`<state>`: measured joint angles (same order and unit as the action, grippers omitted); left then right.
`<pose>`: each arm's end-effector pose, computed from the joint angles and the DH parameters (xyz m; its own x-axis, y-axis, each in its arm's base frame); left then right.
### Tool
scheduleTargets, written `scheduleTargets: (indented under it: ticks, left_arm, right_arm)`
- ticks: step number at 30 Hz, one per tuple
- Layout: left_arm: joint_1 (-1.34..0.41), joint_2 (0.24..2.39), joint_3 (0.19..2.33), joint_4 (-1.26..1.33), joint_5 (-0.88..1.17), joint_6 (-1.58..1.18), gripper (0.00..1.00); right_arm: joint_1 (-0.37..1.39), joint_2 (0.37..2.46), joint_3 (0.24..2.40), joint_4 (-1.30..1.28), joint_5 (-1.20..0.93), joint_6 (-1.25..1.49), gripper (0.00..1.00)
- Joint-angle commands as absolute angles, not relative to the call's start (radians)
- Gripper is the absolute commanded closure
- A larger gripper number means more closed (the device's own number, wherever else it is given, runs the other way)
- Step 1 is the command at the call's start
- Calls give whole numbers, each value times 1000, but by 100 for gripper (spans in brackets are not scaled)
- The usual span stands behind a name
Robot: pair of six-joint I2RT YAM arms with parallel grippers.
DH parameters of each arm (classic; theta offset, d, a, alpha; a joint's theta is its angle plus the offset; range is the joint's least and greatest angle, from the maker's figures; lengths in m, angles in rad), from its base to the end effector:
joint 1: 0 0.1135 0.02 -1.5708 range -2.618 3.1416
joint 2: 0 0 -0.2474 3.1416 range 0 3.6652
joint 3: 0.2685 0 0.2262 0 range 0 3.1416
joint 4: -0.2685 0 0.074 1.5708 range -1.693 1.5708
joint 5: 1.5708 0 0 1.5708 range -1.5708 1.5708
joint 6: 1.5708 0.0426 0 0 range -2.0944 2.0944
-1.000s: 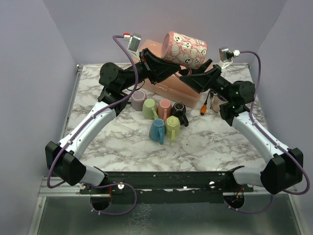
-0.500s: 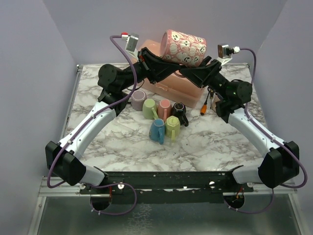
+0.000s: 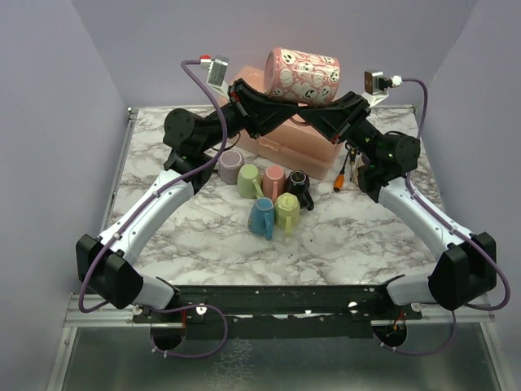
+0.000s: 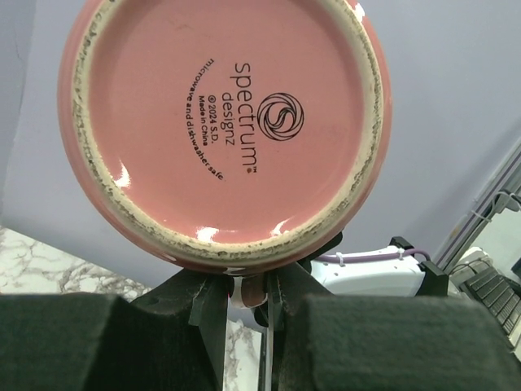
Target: Turn the mug right side up
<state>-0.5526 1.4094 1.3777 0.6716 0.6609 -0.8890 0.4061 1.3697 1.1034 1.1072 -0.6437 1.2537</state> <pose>0.2301 -0.1726 0.4750 -0.3269 -0.5186 -0.7901 0.9199 0.0172 -0.3918 0.2369 0.1297 0.4370 -0.4361 0.6398 -0.6329 -0.8637 -0.0999 0.4941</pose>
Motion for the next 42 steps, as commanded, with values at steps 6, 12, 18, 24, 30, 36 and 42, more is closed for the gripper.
scheduleTargets:
  ticks: [6, 12, 18, 24, 30, 36, 42]
  left_arm:
    - [-568, 1358, 1368, 764, 669, -863, 57]
    - [-568, 1329, 1329, 712, 629, -782, 19]
    - [-567, 1317, 1330, 593, 581, -684, 16]
    - [-566, 1298, 1332, 372, 452, -524, 14]
    - [-567, 1283, 1327, 195, 370, -367, 14]
    - [-567, 1281, 1327, 78, 259, -276, 13]
    - [-566, 1291, 1322, 15, 176, -252, 13]
  right_arm:
    - [405, 1304, 1165, 1015, -550, 1046, 99]
    - [404, 1213, 1226, 758, -477, 763, 100]
    - [404, 1178, 1265, 664, -452, 624, 100]
    - [404, 1145, 1301, 523, -337, 490, 99]
    - [404, 1131, 1339, 373, -189, 356, 100]
    - [403, 1144, 1404, 170, 55, 200, 99]
    - [403, 1201, 1495, -52, 378, 60, 100]
